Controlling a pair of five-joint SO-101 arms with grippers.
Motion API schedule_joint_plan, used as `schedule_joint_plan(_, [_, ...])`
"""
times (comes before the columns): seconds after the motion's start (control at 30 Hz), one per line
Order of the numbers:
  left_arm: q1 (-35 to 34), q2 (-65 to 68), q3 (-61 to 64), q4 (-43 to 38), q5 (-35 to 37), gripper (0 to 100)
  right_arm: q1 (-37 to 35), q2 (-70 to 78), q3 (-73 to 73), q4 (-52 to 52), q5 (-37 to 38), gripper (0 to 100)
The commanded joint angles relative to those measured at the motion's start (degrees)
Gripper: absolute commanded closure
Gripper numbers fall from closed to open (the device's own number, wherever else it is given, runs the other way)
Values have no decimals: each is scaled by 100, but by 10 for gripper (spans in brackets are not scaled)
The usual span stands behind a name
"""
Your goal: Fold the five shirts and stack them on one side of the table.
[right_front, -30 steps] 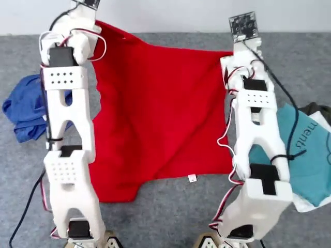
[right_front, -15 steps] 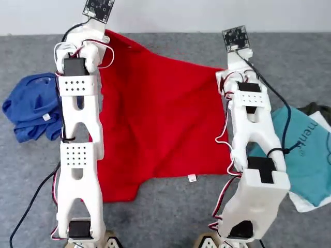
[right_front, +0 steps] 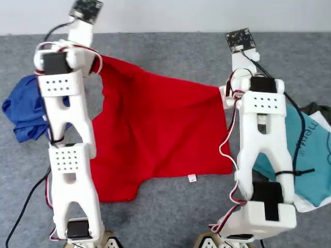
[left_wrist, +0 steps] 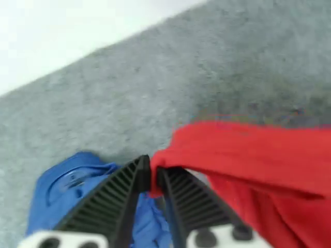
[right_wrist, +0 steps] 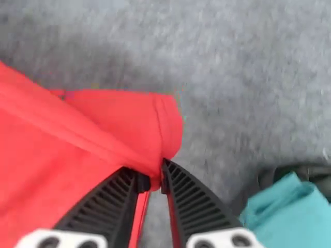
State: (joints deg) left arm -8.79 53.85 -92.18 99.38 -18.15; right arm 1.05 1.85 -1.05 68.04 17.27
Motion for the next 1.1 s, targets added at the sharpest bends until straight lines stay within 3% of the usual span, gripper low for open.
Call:
schedule_joint_plan(0.0, [-79,-853,-66,149,158,987,4,-338,-105,576,149,988])
schedule_joint_plan(0.23, [-105,-2690,3345,132,571,987,-22,-391,589,760,211,988])
schedule_joint_plan(0.5, [-105,-4527,7160,97,545,987,-13,-400,1011,936,211,988])
schedule_joint_plan(0.97, [-105,-6708,9780,114,220,987,-13,-400,1073,1851,220,988])
schedule_joint_plan(1.07, [-105,-7138,10316,114,-185,987,-22,-400,1284,1798,220,988])
